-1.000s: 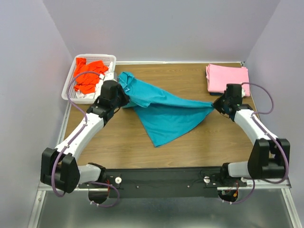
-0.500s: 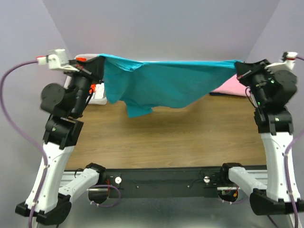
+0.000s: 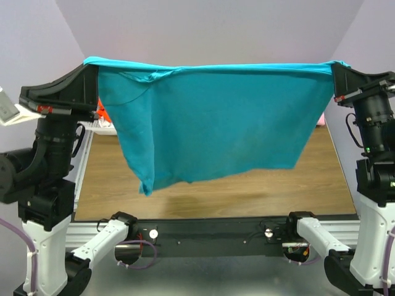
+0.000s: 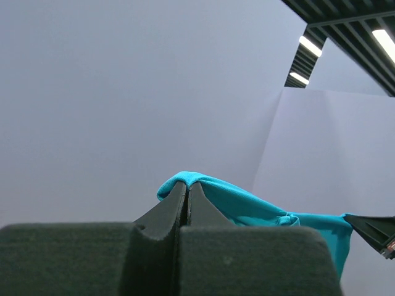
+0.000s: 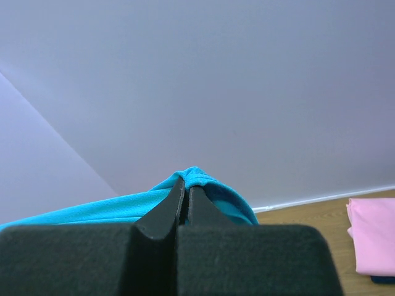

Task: Fold and stack the t-shirts
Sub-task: Flatten the tshirt out

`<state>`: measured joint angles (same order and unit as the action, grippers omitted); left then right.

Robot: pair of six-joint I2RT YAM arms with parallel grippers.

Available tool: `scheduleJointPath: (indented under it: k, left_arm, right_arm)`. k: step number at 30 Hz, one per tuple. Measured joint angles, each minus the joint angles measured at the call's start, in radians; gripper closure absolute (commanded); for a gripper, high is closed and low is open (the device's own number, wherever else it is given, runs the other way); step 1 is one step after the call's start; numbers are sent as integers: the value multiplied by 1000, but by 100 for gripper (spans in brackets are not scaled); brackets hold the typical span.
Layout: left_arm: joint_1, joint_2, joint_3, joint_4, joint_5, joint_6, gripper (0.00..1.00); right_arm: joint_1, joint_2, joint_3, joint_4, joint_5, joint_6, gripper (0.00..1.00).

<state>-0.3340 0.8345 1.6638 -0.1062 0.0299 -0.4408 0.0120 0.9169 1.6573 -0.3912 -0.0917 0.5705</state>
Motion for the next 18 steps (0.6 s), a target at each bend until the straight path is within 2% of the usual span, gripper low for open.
scheduleJointPath:
  k: [6,9,14,18]
  left_arm:
    - [0,175,47,-4,-89,37,100]
    - [8,362,129,-21,-145,69,100]
    - [53,713,393,-103,-161,119,100]
    - [100,967,689,-211,-129,151,100]
  right_arm:
    - [0,155,1,-3,36,-31,99]
    - [0,288,3,-1,66,-48,99]
    - [0,527,32,-5,78,-83,99]
    - [0,690,181,-21,63,-116,99]
